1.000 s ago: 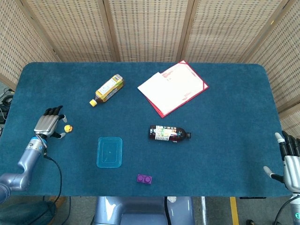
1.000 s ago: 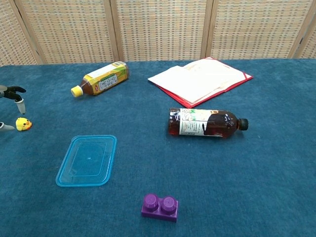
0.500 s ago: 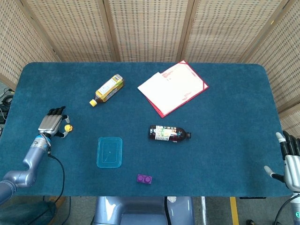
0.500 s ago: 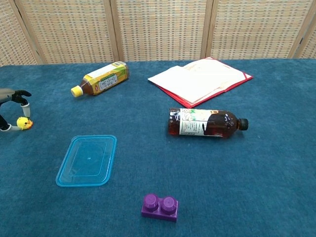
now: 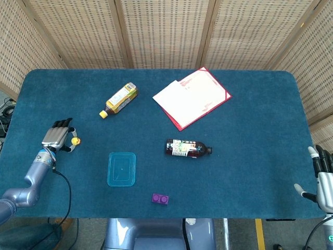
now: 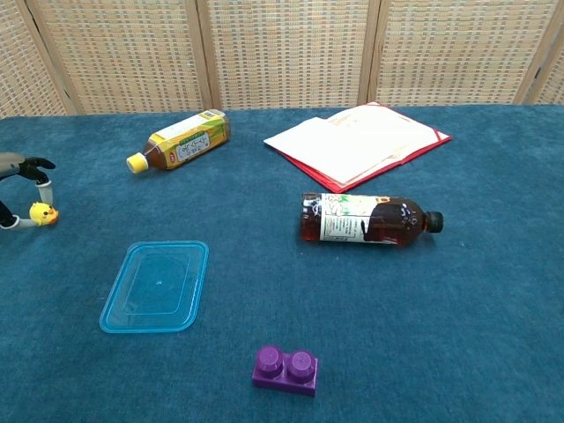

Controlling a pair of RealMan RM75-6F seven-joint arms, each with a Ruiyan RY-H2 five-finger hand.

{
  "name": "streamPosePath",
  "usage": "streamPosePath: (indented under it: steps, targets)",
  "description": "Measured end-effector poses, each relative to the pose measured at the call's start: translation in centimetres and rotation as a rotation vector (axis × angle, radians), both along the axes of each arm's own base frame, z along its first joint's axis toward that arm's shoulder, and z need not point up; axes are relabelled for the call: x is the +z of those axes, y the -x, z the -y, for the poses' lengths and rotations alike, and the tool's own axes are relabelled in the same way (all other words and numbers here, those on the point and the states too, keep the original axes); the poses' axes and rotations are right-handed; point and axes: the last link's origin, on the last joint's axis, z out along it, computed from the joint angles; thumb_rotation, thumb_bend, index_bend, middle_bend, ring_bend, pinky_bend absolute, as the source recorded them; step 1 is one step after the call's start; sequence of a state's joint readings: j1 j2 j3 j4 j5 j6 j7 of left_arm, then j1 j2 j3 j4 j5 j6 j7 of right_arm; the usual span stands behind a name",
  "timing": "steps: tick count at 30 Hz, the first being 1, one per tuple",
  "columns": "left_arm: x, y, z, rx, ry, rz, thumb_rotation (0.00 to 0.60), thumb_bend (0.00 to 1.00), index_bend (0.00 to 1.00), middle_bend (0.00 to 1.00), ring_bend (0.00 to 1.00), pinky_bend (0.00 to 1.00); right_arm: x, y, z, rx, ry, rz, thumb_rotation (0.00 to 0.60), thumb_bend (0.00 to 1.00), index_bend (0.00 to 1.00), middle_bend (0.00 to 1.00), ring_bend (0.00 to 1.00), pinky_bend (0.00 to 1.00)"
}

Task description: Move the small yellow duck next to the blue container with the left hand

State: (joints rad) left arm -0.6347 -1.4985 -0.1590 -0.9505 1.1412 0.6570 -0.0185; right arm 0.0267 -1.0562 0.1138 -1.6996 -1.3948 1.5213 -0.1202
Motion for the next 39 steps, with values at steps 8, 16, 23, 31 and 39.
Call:
streamPosePath:
  steps: [8,16,23,31,39]
  targets:
    - [1.5,-3.4,2.1,-0.140,0.018,0.061,0.600,0.34,0.49,0.00,0.00,0.00,0.2,-0.1,-0.2,0.006,0.001,0.011,0.600,0.00,0.01,0.00,0.00,0.00]
    - [0.4,-7.0,5.9,-0.261,0.139,0.085,0.600,0.34,0.49,0.00,0.00,0.00,0.6,-0.2,-0.3,0.014,0.007,0.027,0.600,0.00,0.01,0.00,0.00,0.00]
    - [-2.2,-7.9,8.3,-0.308,0.218,0.009,0.600,0.35,0.49,0.00,0.00,0.00,0.8,-0.3,-0.5,0.020,0.006,0.040,0.600,0.00,0.01,0.00,0.00,0.00]
    - [-3.2,-7.5,8.9,-0.286,0.205,-0.040,0.600,0.35,0.48,0.00,0.00,0.00,0.9,-0.2,-0.3,0.016,0.004,0.045,0.600,0.00,0.01,0.00,0.00,0.00]
    - [-4.3,-7.7,9.2,-0.290,0.212,-0.037,0.600,0.32,0.45,0.00,0.00,0.00,1.1,-0.2,-0.5,0.016,0.009,0.051,0.600,0.00,0.01,0.00,0.00,0.00]
